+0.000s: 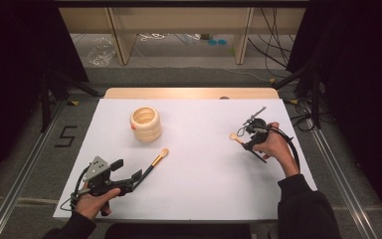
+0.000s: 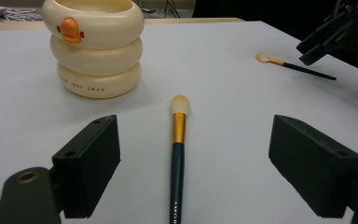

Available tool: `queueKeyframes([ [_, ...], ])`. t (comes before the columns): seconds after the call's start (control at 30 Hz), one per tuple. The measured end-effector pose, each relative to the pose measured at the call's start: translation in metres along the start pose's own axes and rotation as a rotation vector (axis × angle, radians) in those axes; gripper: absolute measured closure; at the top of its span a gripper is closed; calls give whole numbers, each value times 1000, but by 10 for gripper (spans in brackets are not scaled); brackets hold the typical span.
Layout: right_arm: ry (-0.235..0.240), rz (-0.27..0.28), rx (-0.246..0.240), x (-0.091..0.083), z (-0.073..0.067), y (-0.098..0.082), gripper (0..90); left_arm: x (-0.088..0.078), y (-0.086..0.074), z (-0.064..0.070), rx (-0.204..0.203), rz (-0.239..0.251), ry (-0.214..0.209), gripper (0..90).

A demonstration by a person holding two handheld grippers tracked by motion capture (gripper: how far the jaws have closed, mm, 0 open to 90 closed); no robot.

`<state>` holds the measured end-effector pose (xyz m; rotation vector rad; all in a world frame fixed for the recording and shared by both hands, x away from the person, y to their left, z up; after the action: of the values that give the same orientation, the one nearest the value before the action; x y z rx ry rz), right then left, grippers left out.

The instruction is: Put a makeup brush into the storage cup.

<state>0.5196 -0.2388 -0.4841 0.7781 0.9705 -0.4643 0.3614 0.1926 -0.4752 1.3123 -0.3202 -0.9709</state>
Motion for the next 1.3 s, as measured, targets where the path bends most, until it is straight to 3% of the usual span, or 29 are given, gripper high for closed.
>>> queueKeyframes([
  [0.23, 11, -47, -9, 6, 1, 2, 545, -1, 0, 0, -2, -2, -1, 164],
  [0.37, 22, -45, -15, 10, 3, 2, 581, -1, 0, 0, -20, 8, -11, 165],
  [0.5, 33, -81, -6, 11, 2, -1, 649, -1, 0, 0, -14, 2, -3, 167],
  [0.9, 65, -113, -17, 17, 3, -4, 720, 0, 0, 1, -10, 4, -12, 167],
  [1.0, 58, -115, -45, 19, 4, -4, 741, -1, 0, 1, -11, 0, -8, 168],
  [1.3, 64, -167, -69, 20, 1, 1, 793, -2, 0, 1, -12, -1, -9, 169],
])
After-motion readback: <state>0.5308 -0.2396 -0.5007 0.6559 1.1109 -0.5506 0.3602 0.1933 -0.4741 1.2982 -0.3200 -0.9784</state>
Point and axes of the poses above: each handheld gripper's, and its own axes: x roughly forward along the jaws, y roughly out of its top, z roughly to its right, the point moved 5 cm from there along x, roughly forward along the jaws, and after that the axes turned 15 degrees about -y, right-handed, at the moved point
